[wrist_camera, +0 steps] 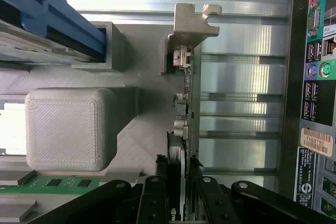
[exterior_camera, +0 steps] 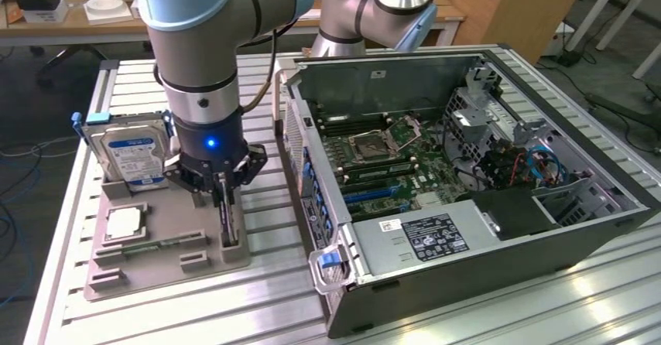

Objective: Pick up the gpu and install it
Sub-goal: 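Pick up the gpu and move the gpu toward the slot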

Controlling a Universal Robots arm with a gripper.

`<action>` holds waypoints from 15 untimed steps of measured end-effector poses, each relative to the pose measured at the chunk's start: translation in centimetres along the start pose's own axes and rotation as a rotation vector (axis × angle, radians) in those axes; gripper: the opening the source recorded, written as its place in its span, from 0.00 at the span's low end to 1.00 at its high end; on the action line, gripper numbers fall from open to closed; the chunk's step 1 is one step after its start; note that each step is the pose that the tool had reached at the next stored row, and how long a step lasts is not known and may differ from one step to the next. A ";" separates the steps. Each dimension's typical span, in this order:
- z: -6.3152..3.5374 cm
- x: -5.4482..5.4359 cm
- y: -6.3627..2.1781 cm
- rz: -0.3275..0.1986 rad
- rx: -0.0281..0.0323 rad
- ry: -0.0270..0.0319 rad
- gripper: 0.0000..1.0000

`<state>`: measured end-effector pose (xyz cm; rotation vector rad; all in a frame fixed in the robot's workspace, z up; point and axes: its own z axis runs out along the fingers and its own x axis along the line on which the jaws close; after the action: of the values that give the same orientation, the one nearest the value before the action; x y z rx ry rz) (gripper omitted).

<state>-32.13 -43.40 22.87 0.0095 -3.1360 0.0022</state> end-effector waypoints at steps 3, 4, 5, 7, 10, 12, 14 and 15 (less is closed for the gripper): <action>-0.02 0.0 0.00 0.000 -0.0001 -0.0001 0.26; -0.09 0.0 0.00 0.000 -0.0004 -0.0004 0.26; -0.27 0.0 0.00 0.000 -0.0003 -0.0002 0.26; -0.79 0.0 0.00 0.000 -0.0001 0.0000 0.26; -1.43 0.0 0.00 0.000 -0.0001 0.0000 0.26; -1.64 0.0 0.00 0.000 0.0000 0.0001 0.26; -1.76 0.0 0.00 0.000 -0.0001 0.0000 0.26; -1.83 0.0 0.00 0.000 0.0000 0.0000 0.26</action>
<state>-32.13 -43.40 24.70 0.0096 -3.1360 0.0021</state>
